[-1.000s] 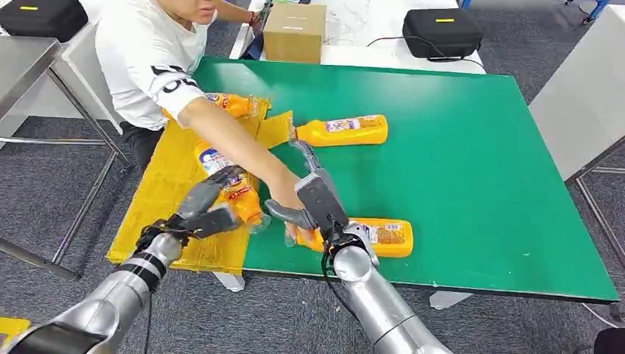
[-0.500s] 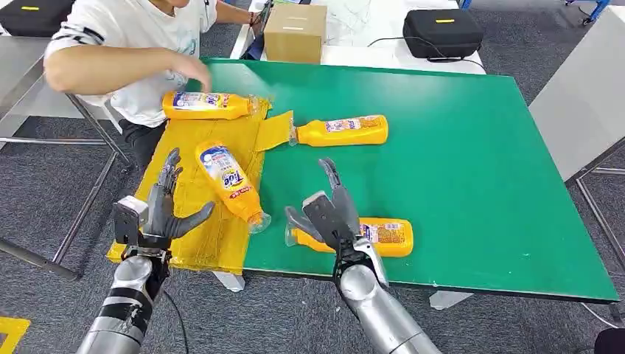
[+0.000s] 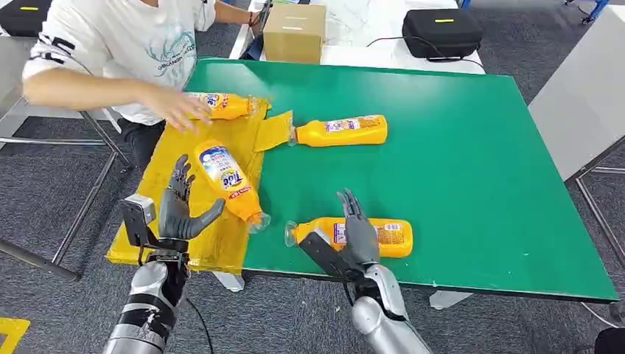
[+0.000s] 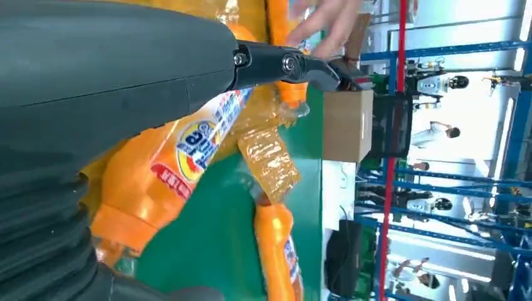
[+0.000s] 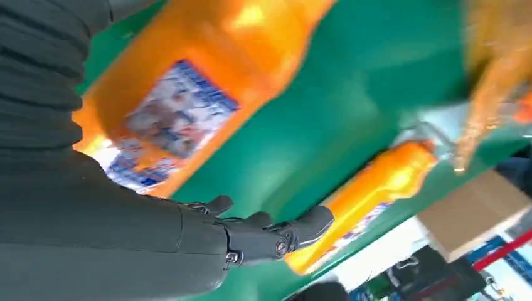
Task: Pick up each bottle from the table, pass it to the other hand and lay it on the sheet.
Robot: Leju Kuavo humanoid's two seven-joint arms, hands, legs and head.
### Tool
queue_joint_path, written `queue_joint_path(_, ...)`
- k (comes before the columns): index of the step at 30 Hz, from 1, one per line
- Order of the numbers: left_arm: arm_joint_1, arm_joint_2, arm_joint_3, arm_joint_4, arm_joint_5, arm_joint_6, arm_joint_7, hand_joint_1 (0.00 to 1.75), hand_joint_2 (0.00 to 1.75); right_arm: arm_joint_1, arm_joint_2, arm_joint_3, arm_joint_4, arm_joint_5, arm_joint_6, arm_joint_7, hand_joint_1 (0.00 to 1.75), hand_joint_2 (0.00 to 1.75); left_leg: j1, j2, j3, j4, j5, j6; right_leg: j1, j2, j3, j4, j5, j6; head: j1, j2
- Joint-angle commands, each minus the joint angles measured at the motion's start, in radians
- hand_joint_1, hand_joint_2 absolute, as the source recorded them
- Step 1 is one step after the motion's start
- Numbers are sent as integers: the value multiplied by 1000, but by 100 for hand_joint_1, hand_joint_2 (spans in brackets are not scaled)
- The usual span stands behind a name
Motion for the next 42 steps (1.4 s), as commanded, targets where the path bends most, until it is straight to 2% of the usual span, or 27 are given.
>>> queue_joint_path(1,26,-2,-10,-22,8,-36,-2,0,175,32,-70,-38,-34,101,1,60,0,175,0,-1,4,-1,-1,0,0,-1,4,-1,-2,-1,0,0)
queue_joint_path(7,51,-6,-35,-71,-20,-58,-6,0,175,16,-85,-45,-33,186,20,102,0,175,0,0,5,0,-2,-1,0,0,5,0,-2,-1,0,0)
queue_joint_path(15,63,-6,-28,-93,-9,-103,-29,0,175,-39,-111,-58,30,223,75,140,0,175,0,1,8,0,-4,-1,1,1,7,0,-4,-1,0,0)
queue_joint_path(16,68,-7,-25,-97,-8,-109,-27,0,175,-54,-116,-58,59,235,89,151,0,175,0,1,4,0,-2,0,0,0,4,0,-2,-1,0,0)
queue_joint_path(22,67,-8,-21,-95,-9,-113,-26,0,175,-70,-119,-57,90,237,106,153,0,175,1,1,9,0,-4,-1,1,1,9,0,-4,-2,0,0)
queue_joint_path(24,66,-7,-13,-91,-6,-124,-26,0,175,-100,-131,-45,138,255,148,172,0,175,0,1,6,-1,-3,-1,0,1,6,0,-2,-1,0,0)
queue_joint_path(26,59,-4,-8,-78,-2,-144,-26,0,175,-144,-138,-30,214,256,212,178,0,175,1,2,11,0,-5,-1,1,1,10,0,-5,-2,0,0)
queue_joint_path(27,53,-3,-8,-69,-7,-148,-25,0,175,-177,-143,-7,274,274,261,189,0,175,0,2,6,-1,-2,-1,0,2,5,-1,-1,-1,0,0)
queue_joint_path(29,34,-2,-8,-41,-12,-162,-31,0,175,-236,-136,10,384,249,329,172,0,175,0,2,5,-1,-1,0,0,2,5,-1,-1,-1,0,0)
queue_joint_path(30,26,-1,-9,-31,-13,-166,-33,0,175,-259,-135,16,423,237,361,150,51,175,0,2,7,-1,-2,-1,0,2,7,-1,-1,-1,0,0)
queue_joint_path(31,13,1,-11,-9,-16,-174,-39,0,175,-288,-128,20,481,208,400,120,131,175,1,2,9,-1,-3,-1,1,2,9,-1,-2,-2,0,0)
queue_joint_path(32,8,1,-10,-1,-17,-175,-42,0,175,-297,-127,21,495,202,404,113,131,175,0,1,6,-1,-1,-1,0,1,6,-1,-1,-1,0,0)
queue_joint_path(35,3,1,-9,8,-18,-176,-45,0,175,-303,-127,23,506,197,402,106,131,175,1,1,12,-1,-1,-1,1,0,11,-2,-1,-2,0,0)
queue_joint_path(36,3,1,-9,8,-18,-176,-45,0,175,-303,-127,23,506,197,402,106,138,175,1,2,13,-1,-1,-1,1,0,12,-3,0,-1,0,0)
queue_joint_path(37,2,1,-8,11,-18,-179,-48,0,175,-309,-125,30,519,190,411,103,155,175,1,3,14,-1,-1,-1,1,0,13,-3,0,-1,0,0)
queue_joint_path(39,-8,4,-5,23,-15,-191,-54,0,175,-326,-125,36,546,166,440,86,175,175,1,2,16,-1,-1,0,1,-1,14,-3,0,-1,0,0)
queue_joint_path(42,-30,6,-4,56,-15,-201,-59,0,175,-343,-126,40,570,121,462,46,175,175,1,1,18,-2,0,-1,1,-1,17,-4,-1,-3,0,0)
